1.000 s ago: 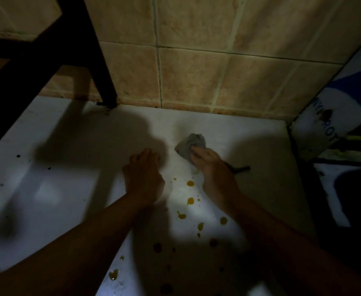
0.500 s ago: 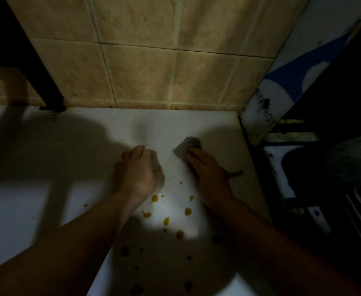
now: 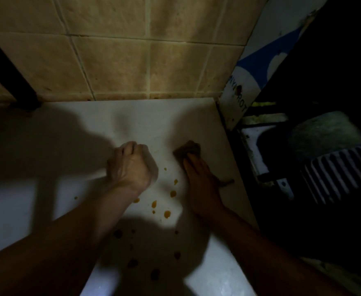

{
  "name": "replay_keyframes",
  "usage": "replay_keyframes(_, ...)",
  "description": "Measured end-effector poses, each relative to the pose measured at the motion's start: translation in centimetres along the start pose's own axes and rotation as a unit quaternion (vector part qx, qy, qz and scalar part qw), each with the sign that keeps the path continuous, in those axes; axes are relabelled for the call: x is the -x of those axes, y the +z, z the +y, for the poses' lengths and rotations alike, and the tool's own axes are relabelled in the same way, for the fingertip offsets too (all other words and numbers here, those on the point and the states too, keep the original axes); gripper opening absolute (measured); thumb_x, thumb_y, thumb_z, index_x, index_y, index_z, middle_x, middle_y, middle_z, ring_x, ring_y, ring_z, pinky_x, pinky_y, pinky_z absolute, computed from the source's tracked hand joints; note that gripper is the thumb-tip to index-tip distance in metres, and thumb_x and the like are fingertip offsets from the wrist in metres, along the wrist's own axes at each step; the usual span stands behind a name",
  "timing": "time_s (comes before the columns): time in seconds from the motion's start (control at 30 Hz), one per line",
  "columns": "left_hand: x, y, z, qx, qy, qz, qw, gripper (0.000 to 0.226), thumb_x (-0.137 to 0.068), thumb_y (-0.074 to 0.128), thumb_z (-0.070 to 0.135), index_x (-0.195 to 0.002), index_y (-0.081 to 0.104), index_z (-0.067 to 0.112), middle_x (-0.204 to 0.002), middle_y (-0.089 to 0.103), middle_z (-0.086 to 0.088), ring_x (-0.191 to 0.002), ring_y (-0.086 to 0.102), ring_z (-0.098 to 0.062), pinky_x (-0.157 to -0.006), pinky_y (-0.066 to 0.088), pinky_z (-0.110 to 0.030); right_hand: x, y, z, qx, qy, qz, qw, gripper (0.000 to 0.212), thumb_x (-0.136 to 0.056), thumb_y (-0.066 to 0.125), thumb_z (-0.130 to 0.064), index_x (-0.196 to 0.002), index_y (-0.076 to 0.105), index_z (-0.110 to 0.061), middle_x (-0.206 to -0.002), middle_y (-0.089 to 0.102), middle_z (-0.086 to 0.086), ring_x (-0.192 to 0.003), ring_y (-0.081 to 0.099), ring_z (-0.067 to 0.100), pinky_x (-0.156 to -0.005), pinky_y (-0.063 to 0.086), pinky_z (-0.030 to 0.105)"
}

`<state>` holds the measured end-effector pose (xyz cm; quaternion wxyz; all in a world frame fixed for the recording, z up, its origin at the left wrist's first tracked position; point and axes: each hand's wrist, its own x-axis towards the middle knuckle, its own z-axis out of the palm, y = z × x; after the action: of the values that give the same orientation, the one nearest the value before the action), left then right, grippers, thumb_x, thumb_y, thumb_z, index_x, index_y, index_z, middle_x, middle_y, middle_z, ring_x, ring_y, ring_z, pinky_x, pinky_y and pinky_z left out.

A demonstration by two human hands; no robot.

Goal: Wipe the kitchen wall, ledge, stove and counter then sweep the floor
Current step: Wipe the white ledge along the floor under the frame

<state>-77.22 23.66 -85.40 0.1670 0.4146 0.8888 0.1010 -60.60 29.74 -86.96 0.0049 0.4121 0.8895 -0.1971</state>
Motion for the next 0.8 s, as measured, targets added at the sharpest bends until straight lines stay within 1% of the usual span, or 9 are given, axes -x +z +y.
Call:
replay_keyframes(0.1,0.5,0.1,-0.2,0.021,-0.013,0.023,0.999,0.043,-0.083,0.051,0.013,-0.126,0.047,0.017,-0.137,0.042,-0.004,-0.124,0.037,-0.032,-0.096,0.035,-0.044,-1.7,-1.0,2.0,0.016,0.015,0.017,1.000,0.062,-0.094,0.040,-0.002,-0.150,0.014,-0.010,-0.159,0.003,0.006,-0.146,0.005,0.025,-0.119,0.008,0.033)
replay_keyframes(0.23,-0.1,0.3,-1.4,0.015,-0.030,0.050,0.998,0.047,-0.084,0.057,0.014,-0.129,0.045,0.021,-0.137,0.042,-0.001,-0.125,0.038,-0.030,-0.098,0.036,-0.042,-5.2,-1.2,4.6,0.051,0.141,0.064,0.987,0.060,-0.097,0.035,-0.012,-0.151,0.008,-0.011,-0.159,-0.003,0.006,-0.146,-0.001,0.025,-0.119,0.001,0.038)
replay_keyframes(0.27,0.0,0.3,-1.7,0.016,-0.036,0.058,0.998,0.047,-0.084,0.056,0.015,-0.129,0.045,0.021,-0.138,0.043,0.000,-0.125,0.039,-0.030,-0.100,0.036,-0.042,-5.5,-0.8,4.6,0.039,0.129,0.080,0.988,0.060,-0.097,0.035,-0.008,-0.151,0.009,-0.011,-0.159,-0.002,0.006,-0.146,0.002,0.025,-0.118,0.003,0.037)
replay_keyframes(0.33,0.4,0.3,-2.2,0.014,-0.042,0.077,0.996,0.044,-0.087,0.051,0.014,-0.131,0.046,0.020,-0.139,0.044,-0.001,-0.126,0.040,-0.031,-0.101,0.037,-0.042,-5.0,0.1,3.4,-0.028,0.037,0.114,0.992,0.057,-0.095,0.039,-0.001,-0.149,0.022,-0.008,-0.158,0.012,0.009,-0.145,0.012,0.027,-0.117,0.011,0.035)
replay_keyframes(0.43,1.8,0.5,-3.3,-0.001,-0.053,0.063,0.997,0.038,-0.088,0.048,0.014,-0.126,0.050,0.019,-0.137,0.045,-0.005,-0.124,0.041,-0.034,-0.099,0.038,-0.044,-1.4,2.4,-0.3,-0.121,-0.086,0.068,0.987,0.052,-0.090,0.045,0.008,-0.140,0.041,-0.006,-0.151,0.032,0.010,-0.141,0.026,0.026,-0.113,0.014,0.023)
replay_keyframes(0.53,3.3,0.6,-4.5,-0.001,-0.066,0.058,0.996,0.015,-0.089,0.048,0.016,-0.103,0.052,0.020,-0.118,0.050,-0.005,-0.110,0.047,-0.034,-0.088,0.040,-0.043,0.8,3.4,-1.8,-0.129,-0.179,0.052,0.974,0.061,-0.070,0.055,0.014,-0.130,0.052,0.002,-0.140,0.045,0.019,-0.132,0.040,0.033,-0.109,0.027,0.031)
replay_keyframes(0.6,4.0,0.6,-5.2,0.004,-0.065,0.056,0.996,0.015,-0.088,0.049,0.015,-0.101,0.051,0.022,-0.115,0.051,-0.003,-0.109,0.048,-0.032,-0.085,0.041,-0.043,-0.5,2.9,-0.7,-0.097,-0.219,0.082,0.968,0.056,-0.071,0.043,0.008,-0.125,0.055,0.005,-0.134,0.050,0.022,-0.126,0.046,0.033,-0.105,0.039,0.033)
replay_keyframes(0.73,4.5,0.4,-6.5,0.018,-0.072,0.036,0.997,0.024,-0.085,0.053,0.017,-0.108,0.051,0.022,-0.119,0.051,-0.001,-0.113,0.047,-0.030,-0.088,0.042,-0.044,-5.0,2.0,0.5,-0.061,-0.093,0.112,0.988,0.053,-0.088,0.039,0.009,-0.140,0.038,0.001,-0.152,0.024,0.018,-0.142,0.021,0.035,-0.114,0.012,0.028)
replay_keyframes(0.8,4.6,0.4,-6.6,0.005,-0.072,0.024,0.997,0.032,-0.085,0.054,0.016,-0.117,0.049,0.021,-0.126,0.048,-0.001,-0.119,0.042,-0.029,-0.092,0.040,-0.043,-5.3,2.2,-0.9,-0.091,-0.085,0.102,0.987,0.058,-0.076,0.039,0.008,-0.134,0.044,0.007,-0.148,0.029,0.025,-0.135,0.029,0.044,-0.113,0.019,0.036)
